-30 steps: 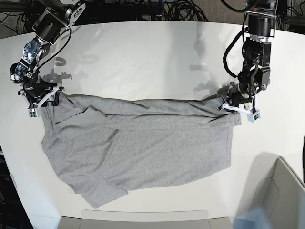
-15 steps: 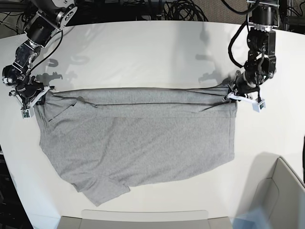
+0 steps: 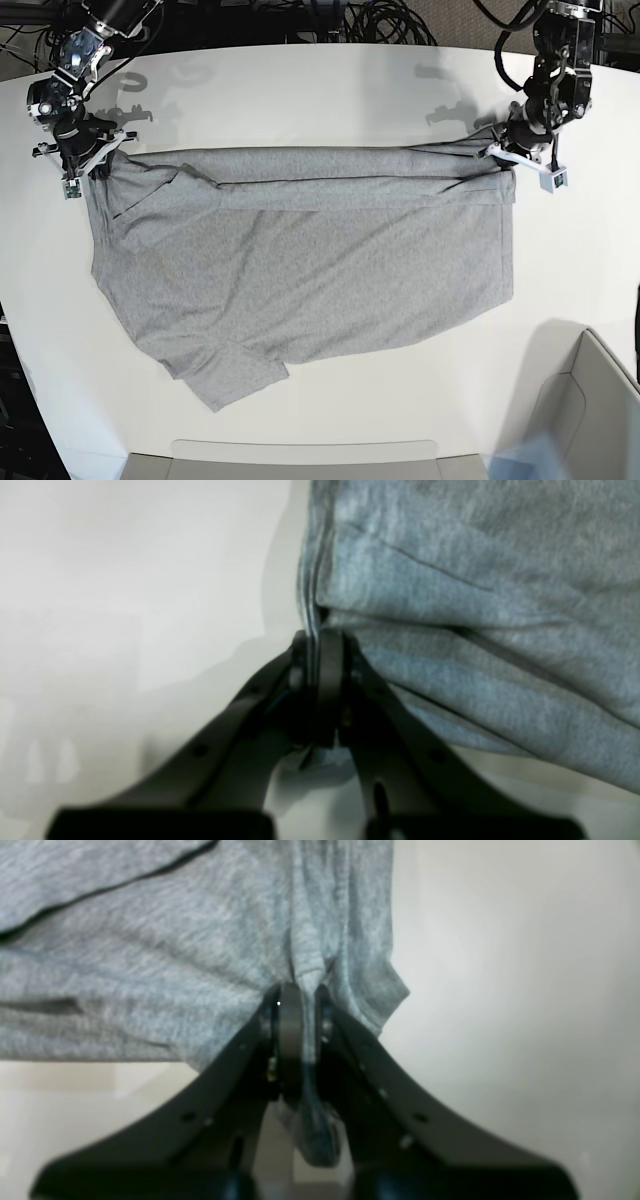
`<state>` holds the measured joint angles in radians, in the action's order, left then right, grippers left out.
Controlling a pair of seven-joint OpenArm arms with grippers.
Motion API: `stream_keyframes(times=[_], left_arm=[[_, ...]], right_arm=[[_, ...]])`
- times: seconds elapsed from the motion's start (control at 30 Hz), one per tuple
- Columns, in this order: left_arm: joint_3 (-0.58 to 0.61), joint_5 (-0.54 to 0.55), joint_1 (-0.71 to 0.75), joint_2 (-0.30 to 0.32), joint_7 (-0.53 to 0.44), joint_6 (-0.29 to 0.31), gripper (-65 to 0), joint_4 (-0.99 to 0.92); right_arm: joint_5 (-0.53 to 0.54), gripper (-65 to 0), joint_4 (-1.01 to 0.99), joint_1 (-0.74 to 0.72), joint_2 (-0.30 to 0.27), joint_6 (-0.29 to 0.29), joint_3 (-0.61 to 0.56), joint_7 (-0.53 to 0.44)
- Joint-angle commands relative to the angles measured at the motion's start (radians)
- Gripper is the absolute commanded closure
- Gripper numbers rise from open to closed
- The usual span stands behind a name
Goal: Fold the T-shirt properly
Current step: 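Drag the folded edge back toward the robot with both grippers, release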
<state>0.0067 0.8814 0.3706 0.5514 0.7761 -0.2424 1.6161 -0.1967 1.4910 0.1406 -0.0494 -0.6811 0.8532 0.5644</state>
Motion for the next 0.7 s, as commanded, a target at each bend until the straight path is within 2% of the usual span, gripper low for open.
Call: stream_keyframes(times=[0.0,0.1,0.33,0.67], left_arm=[[0.002,-0.021,0.044,0.026,0.065,-0.033,0.0,-0.01],[0.002,-0.023,0.103,0.049,0.055,-0.031,0.0,-0.01],[0.0,-0.028,0.212,0.086,0.05,-0.031,0.0,-0.009],[0.002,-0.028,0.388,0.143,-0.109,-0.03,0.0,-0.009]], right_arm=[[-0.054,-2.9,0.006,0.034,0.006,-0.017,0.01,0.093],[-0.056,-2.9,0.018,0.066,0.03,-0.017,0.054,0.093],[-0.062,-2.9,0.017,0.101,0.032,-0.017,0.191,0.093],[-0.062,-2.9,0.017,0.161,0.041,-0.017,0.216,0.092]])
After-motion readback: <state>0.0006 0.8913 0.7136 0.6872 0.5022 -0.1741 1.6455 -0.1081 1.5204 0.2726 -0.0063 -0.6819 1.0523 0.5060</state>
